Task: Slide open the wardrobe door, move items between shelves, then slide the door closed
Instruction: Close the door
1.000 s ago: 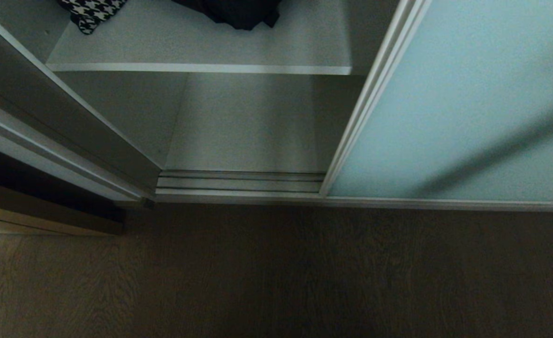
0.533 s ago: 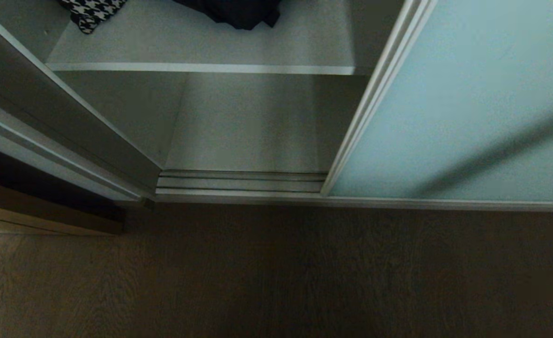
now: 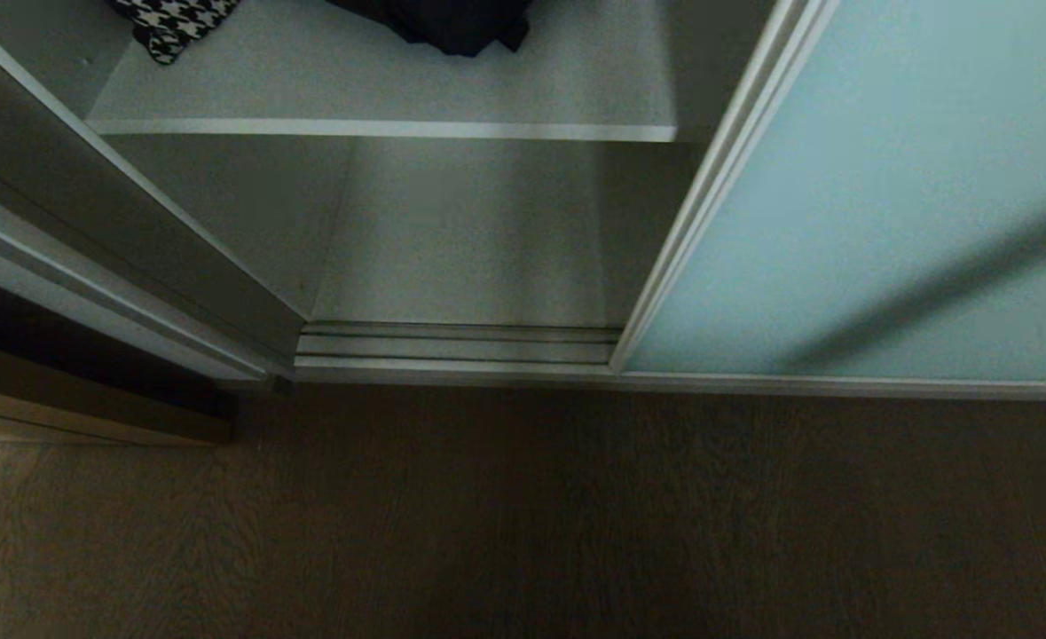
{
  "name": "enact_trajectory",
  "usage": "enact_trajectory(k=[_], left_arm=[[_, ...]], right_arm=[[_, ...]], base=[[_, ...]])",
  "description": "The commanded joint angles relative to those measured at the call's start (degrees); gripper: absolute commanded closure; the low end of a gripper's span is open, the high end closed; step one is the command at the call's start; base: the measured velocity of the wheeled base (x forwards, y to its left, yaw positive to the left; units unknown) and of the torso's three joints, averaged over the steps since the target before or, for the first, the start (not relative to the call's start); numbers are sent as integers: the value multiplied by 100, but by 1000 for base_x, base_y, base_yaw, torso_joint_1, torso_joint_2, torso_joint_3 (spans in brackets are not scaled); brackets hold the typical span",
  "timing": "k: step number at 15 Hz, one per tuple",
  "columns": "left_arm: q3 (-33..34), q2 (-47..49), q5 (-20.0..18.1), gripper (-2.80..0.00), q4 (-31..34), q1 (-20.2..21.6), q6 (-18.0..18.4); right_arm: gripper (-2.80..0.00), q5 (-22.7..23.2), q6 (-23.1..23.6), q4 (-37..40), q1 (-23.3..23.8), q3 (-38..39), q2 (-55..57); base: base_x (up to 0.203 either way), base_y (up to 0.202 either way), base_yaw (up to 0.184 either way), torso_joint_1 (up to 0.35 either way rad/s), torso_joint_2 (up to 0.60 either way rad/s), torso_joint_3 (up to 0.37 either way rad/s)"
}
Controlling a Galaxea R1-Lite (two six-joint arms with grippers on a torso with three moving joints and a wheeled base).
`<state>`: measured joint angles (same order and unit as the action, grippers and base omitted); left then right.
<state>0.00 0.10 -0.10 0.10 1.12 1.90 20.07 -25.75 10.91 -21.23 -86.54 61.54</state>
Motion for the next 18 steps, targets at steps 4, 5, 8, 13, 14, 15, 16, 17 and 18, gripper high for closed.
enact_trajectory(k=[4, 5, 8, 13, 14, 15, 16, 17, 18], left_arm=[[0, 8, 1, 0, -1, 2, 4], [0, 8, 1, 0, -1, 2, 4], [0, 8, 1, 0, -1, 2, 4], [0, 8, 1, 0, -1, 2, 3], [0, 8, 1, 0, -1, 2, -5], [0, 8, 1, 0, -1, 2, 4], [0, 8, 1, 0, -1, 2, 4], [0, 8, 1, 0, -1, 2, -5], [0, 8, 1, 0, -1, 2, -5]], right_arm=[[0, -3, 131, -212, -400, -196, 429], [0, -3, 138, -251, -425, -209, 493], [0, -11, 126, -355, -555, -266, 671], [0, -333, 122, -375, -816, -659, 1234], [0, -493, 122, -378, -863, -789, 1347], [0, -603, 114, -379, -920, -874, 1414], [0, -671, 114, -379, -962, -900, 1449], [0, -688, 114, -396, -962, -908, 1457], [0, -701, 114, -454, -962, -908, 1471]], base=[[0, 0, 0, 0, 0, 0], [0, 0, 0, 0, 0, 0], [0, 0, 0, 0, 0, 0], [0, 0, 0, 0, 0, 0], [0, 0, 0, 0, 0, 0], [0, 0, 0, 0, 0, 0], [0, 0, 0, 0, 0, 0], [0, 0, 0, 0, 0, 0], [0, 0, 0, 0, 0, 0]])
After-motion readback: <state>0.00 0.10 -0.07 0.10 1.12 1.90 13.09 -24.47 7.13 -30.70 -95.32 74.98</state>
